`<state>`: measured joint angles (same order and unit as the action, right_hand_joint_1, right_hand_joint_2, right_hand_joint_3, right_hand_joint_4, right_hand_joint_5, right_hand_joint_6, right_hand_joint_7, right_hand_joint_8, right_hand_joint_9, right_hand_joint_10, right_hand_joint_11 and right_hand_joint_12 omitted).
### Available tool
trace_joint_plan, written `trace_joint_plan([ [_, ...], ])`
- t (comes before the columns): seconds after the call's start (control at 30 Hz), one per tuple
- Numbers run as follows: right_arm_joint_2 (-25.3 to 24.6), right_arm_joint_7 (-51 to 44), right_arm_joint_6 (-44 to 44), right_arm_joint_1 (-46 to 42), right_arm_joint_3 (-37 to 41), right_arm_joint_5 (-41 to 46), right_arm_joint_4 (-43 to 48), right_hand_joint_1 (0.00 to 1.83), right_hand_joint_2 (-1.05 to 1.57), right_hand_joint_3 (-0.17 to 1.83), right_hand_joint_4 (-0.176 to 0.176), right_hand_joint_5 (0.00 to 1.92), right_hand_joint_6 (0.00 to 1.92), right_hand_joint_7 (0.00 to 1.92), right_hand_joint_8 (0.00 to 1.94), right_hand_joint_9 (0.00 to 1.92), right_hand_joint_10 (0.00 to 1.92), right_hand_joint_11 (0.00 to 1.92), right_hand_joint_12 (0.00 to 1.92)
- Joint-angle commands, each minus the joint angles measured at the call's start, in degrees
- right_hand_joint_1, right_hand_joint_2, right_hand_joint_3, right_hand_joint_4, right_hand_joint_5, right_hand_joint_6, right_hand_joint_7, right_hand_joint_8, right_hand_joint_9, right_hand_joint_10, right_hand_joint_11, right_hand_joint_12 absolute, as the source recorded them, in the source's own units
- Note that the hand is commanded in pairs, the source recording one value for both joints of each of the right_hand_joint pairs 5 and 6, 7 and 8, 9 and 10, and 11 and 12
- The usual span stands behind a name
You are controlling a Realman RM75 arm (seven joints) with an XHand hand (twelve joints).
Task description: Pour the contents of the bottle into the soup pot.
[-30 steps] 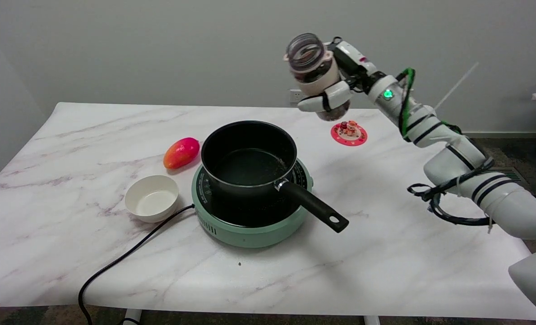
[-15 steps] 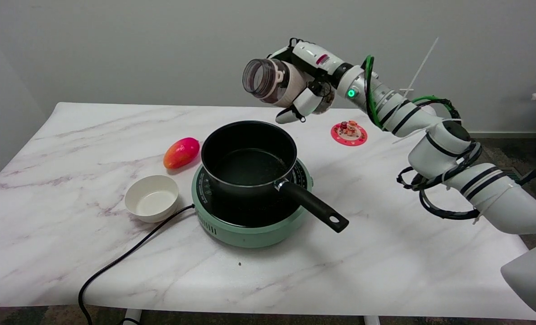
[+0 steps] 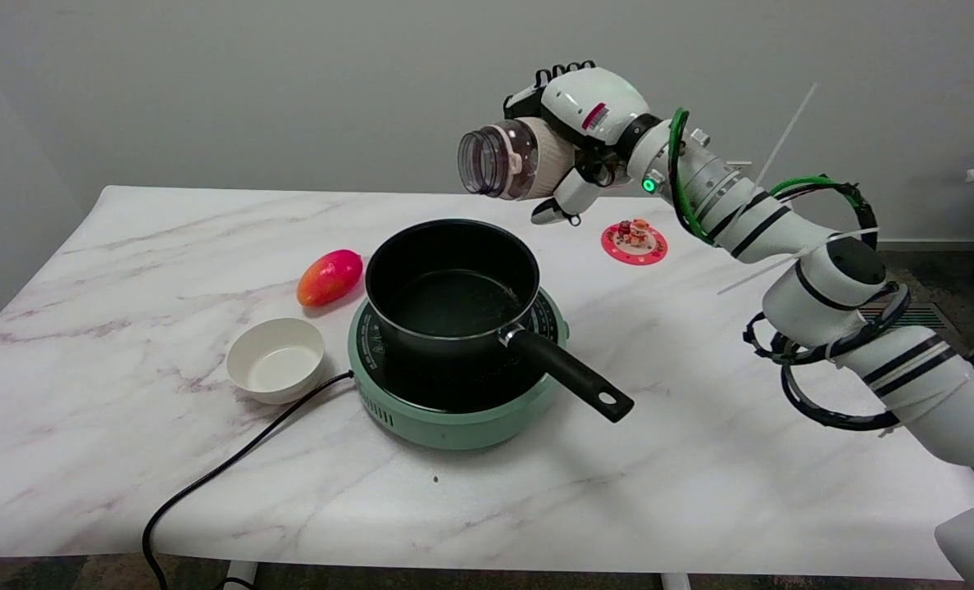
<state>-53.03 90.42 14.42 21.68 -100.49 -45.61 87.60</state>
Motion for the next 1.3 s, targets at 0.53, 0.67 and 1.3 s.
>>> trace_joint_plan([
  [0.53, 0.24, -37.71, 17.64, -9.97, 6.51, 19.25, 5.16, 1.37, 1.28, 0.41, 0.0, 1.92, 1.92, 1.92, 1.92, 1.35, 1.35, 1.19, 1.19],
  [0.67, 1.8, -37.28, 16.73, -9.25, 5.78, 16.84, 6.32, 1.4, 1.25, 0.41, 0.0, 1.92, 1.92, 1.92, 1.92, 1.35, 1.35, 1.19, 1.19],
  [1.3, 9.82, -15.34, 6.8, -2.05, -3.09, -7.76, 8.99, 1.48, 0.95, 0.49, 0.0, 1.92, 1.92, 1.9, 1.9, 1.26, 1.26, 1.12, 1.12],
])
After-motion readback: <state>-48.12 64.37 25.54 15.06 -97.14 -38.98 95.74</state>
